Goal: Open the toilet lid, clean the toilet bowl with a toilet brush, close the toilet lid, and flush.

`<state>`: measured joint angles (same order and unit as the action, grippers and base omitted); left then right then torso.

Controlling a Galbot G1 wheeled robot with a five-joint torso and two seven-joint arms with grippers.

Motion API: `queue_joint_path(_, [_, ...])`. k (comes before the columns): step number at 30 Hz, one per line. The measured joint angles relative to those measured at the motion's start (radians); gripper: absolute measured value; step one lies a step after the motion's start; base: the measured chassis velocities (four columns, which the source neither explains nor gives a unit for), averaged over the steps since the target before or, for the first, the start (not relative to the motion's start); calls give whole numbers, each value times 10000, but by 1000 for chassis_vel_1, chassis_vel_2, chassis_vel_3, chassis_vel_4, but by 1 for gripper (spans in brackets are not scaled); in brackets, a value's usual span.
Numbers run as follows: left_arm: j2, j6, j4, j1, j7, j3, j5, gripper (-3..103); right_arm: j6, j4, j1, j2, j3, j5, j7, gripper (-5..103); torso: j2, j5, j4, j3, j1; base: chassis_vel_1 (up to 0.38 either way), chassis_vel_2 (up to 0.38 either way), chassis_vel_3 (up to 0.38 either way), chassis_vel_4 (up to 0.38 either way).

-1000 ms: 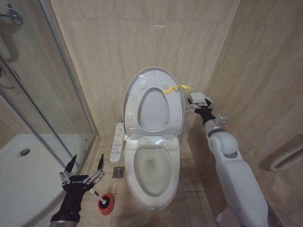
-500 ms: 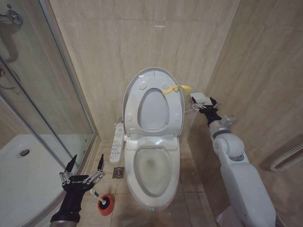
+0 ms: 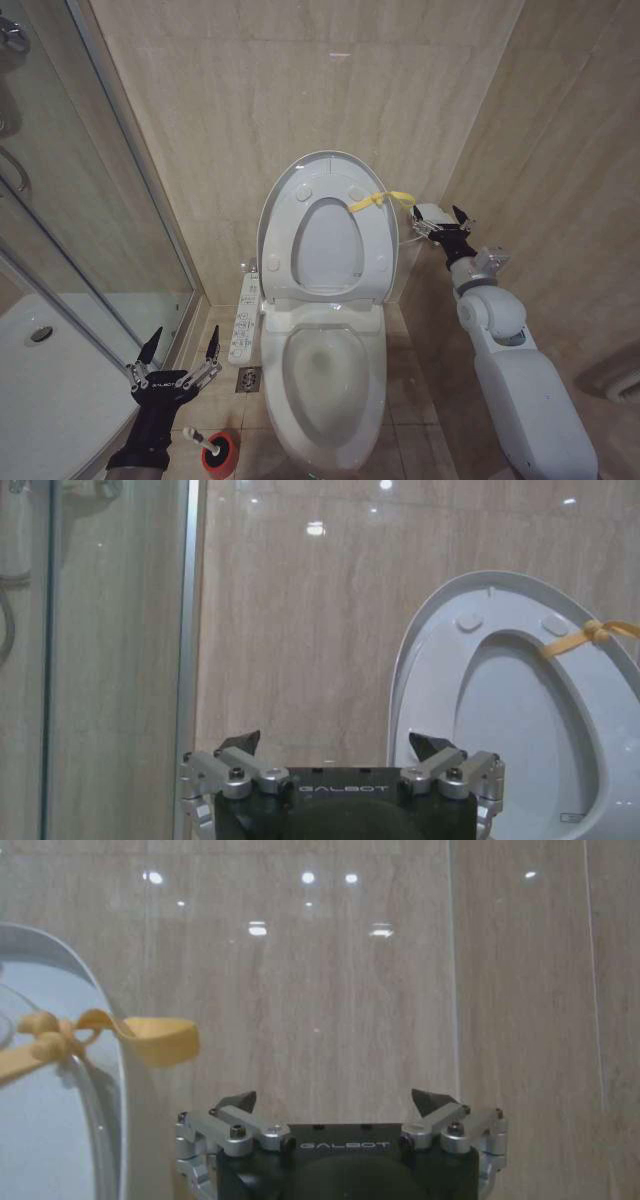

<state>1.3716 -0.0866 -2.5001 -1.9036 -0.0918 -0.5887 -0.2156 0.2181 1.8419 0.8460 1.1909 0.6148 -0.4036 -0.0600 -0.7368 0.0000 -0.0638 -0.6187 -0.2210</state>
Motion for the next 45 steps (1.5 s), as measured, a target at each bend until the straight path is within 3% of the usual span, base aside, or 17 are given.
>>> queue_joint_path(17, [0,0,0,0,0,0,0,100,11,-384,-503,318,-439,380,-184,100,1,-1,1,-1,-1,-53,59,54,-53])
queue_joint_path(32, [0,0,0,1,0,0,0,100,-86,-221,-404,192,-641,426,-66,100,0,-1,-2,2,6,-34,33,39,-29])
queue_joint_path(45, [-1,0,0,0,1,0,0,100,-425,997,982,-360,-822,214,227,100,0,1,-1,1,3,0,0,0,0])
